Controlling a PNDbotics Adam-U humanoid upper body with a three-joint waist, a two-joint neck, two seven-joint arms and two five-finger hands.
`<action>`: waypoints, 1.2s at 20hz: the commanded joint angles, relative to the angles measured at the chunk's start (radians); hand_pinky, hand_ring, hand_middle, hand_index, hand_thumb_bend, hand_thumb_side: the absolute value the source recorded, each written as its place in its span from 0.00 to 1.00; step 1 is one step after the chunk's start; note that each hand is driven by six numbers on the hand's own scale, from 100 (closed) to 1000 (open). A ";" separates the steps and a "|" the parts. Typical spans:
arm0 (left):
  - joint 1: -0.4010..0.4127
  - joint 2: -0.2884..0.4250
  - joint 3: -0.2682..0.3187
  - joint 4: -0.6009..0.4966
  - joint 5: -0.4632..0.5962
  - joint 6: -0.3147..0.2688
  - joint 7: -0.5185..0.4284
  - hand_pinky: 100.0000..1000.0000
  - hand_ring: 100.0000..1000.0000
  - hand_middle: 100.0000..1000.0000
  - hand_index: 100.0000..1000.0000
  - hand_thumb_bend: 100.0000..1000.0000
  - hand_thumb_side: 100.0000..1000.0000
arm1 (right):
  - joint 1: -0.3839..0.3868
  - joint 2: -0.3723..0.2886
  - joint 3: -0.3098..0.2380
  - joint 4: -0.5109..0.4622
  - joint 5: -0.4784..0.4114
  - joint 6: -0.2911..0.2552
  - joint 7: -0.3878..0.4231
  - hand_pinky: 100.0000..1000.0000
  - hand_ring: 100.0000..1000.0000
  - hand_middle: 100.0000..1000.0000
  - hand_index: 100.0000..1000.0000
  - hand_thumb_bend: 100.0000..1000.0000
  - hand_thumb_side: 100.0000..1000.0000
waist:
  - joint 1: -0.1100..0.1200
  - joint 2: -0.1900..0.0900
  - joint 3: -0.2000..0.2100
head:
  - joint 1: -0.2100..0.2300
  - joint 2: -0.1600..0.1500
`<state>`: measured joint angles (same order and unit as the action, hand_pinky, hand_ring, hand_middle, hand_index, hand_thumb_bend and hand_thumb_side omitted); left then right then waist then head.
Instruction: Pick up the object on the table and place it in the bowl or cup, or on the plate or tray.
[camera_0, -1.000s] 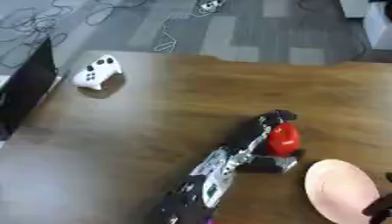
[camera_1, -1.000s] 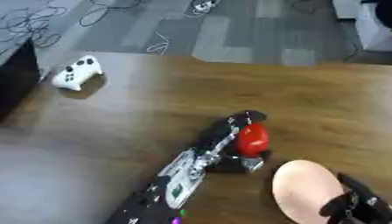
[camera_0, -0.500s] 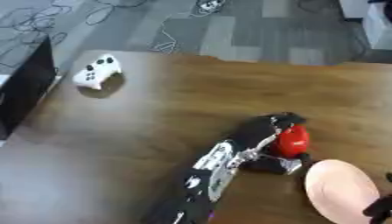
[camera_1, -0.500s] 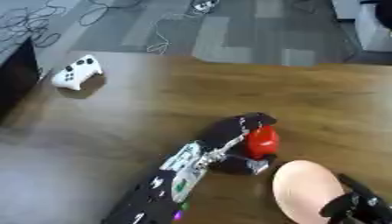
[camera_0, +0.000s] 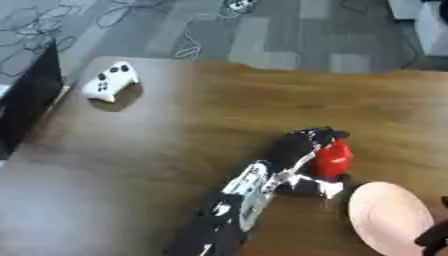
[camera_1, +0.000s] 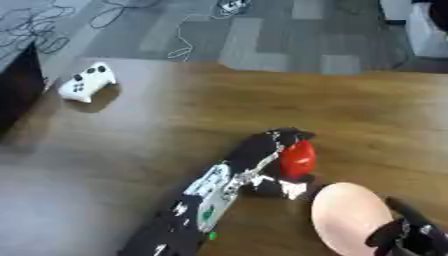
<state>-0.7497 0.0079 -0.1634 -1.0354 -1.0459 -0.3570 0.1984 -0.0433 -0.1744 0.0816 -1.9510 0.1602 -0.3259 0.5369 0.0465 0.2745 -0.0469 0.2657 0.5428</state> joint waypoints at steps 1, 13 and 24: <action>0.012 0.013 -0.007 0.024 0.010 0.010 0.009 0.08 0.32 0.41 0.55 0.00 0.05 | -0.007 0.004 -0.002 -0.010 0.002 -0.002 0.000 0.46 0.58 0.56 1.00 0.00 0.63 | -0.004 -0.008 0.001 | 0.014 -0.012; -0.006 0.000 -0.050 -0.069 0.074 -0.012 -0.033 0.10 0.35 0.43 0.60 0.00 0.04 | 0.004 0.005 -0.004 -0.009 0.007 -0.006 0.000 0.46 0.58 0.56 1.00 0.00 0.62 | -0.009 -0.015 0.004 | 0.021 -0.012; -0.100 -0.039 -0.114 -0.118 0.067 -0.052 -0.141 0.14 0.33 0.42 0.60 0.00 0.00 | 0.051 0.011 -0.010 -0.006 0.048 -0.030 -0.012 0.46 0.58 0.56 1.00 0.00 0.62 | -0.013 -0.037 0.001 | 0.045 -0.014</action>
<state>-0.8260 -0.0197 -0.2710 -1.1288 -0.9753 -0.4042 0.0652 0.0064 -0.1659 0.0755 -1.9449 0.2032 -0.3496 0.5250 0.0385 0.2596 -0.0435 0.3003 0.5420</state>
